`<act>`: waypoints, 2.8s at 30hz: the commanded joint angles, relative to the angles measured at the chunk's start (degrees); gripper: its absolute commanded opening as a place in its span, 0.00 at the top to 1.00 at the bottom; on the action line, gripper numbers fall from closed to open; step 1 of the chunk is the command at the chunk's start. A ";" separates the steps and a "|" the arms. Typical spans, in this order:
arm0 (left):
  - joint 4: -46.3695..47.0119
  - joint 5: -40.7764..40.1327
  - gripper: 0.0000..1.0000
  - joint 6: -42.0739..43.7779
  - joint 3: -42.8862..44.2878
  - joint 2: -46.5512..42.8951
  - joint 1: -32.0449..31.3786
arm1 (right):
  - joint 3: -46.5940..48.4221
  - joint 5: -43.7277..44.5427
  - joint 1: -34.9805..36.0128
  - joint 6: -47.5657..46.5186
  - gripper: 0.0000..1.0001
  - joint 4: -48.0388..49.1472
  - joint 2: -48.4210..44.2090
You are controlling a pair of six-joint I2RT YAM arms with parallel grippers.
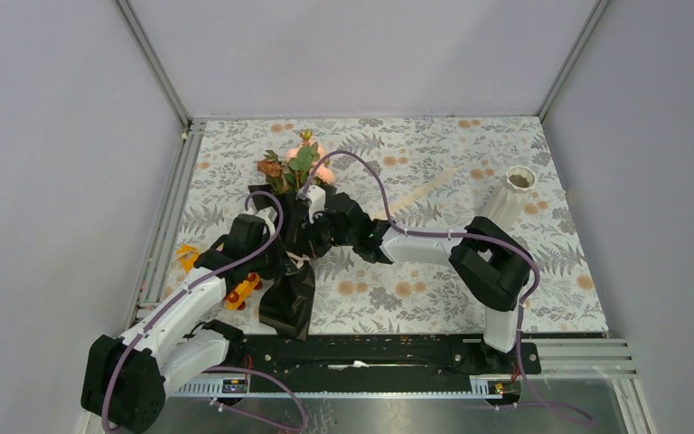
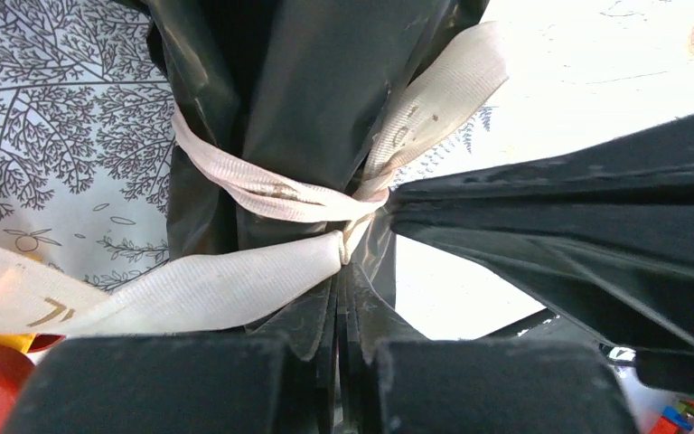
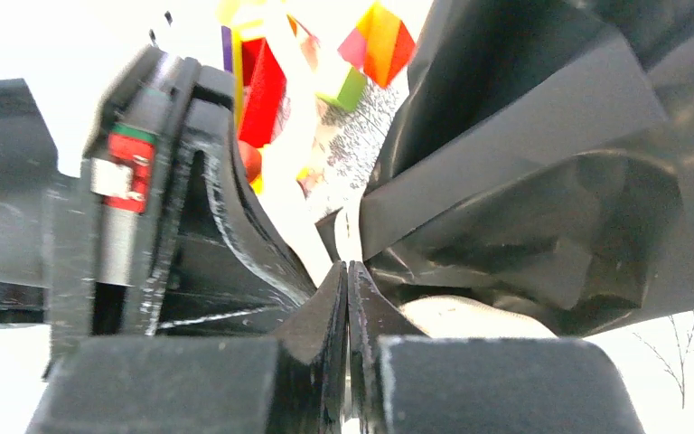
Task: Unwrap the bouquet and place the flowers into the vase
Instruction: Untie the ribbon from the wrapping paper.
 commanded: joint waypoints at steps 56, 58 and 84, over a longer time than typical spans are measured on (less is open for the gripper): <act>-0.88 -4.07 1.00 0.50 0.48 -2.97 -0.14 | 3.38 -3.01 0.01 0.73 1.00 -0.06 -3.42; -0.88 -4.26 1.00 0.38 0.48 -3.04 -0.15 | 3.68 -3.18 -0.13 1.10 1.00 0.14 -3.48; -0.81 -5.63 0.48 0.03 1.85 -17.58 -0.17 | 10.31 -2.76 -2.84 11.21 1.00 -9.73 -2.85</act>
